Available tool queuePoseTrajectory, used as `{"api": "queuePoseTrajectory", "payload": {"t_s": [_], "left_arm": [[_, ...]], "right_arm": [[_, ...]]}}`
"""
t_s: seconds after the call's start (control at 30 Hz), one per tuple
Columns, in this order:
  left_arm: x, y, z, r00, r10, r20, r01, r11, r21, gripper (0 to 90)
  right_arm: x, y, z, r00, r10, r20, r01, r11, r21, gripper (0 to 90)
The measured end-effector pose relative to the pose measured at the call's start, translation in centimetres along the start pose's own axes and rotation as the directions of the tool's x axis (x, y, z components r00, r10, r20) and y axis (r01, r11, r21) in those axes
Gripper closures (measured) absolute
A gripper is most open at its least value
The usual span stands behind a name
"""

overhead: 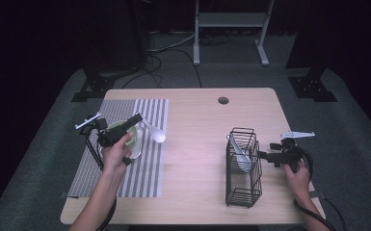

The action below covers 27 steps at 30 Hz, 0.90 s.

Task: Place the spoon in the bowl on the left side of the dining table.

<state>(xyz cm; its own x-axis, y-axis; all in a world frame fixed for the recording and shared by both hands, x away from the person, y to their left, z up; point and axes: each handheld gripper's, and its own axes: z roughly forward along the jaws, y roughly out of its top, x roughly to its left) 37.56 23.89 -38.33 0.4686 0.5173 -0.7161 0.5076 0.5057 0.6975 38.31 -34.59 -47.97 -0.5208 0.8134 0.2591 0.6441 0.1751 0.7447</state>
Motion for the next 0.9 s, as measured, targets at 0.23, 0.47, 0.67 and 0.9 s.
{"api": "queuePoseTrajectory", "payload": {"t_s": [0.23, 0.47, 0.67, 0.9], "left_arm": [[0.6, 0.5, -0.6, 0.9999, -0.006, -0.013, 0.005, 0.9998, -0.017, 84.9], [1.3, 0.9, -1.2, 0.9994, -0.013, -0.031, 0.012, 0.9995, -0.031, 84.9], [1.8, 1.1, -1.6, 0.9989, -0.017, -0.043, 0.015, 0.9991, -0.041, 84.9], [2.5, 1.7, -2.2, 0.9979, -0.023, -0.060, 0.020, 0.9980, -0.060, 84.9]], "right_arm": [[0.0, 0.0, 0.0, 1.0000, -0.001, 0.000, 0.001, 1.000, 0.003, 13.2], [0.0, 0.0, 0.1, 1.0000, 0.000, 0.000, 0.000, 1.000, 0.005, 13.2], [0.0, 0.0, 0.1, 1.0000, -0.002, 0.002, 0.002, 1.000, 0.008, 13.2], [0.0, 0.0, 0.1, 1.0000, -0.002, 0.002, 0.002, 1.000, 0.009, 13.2]]}}
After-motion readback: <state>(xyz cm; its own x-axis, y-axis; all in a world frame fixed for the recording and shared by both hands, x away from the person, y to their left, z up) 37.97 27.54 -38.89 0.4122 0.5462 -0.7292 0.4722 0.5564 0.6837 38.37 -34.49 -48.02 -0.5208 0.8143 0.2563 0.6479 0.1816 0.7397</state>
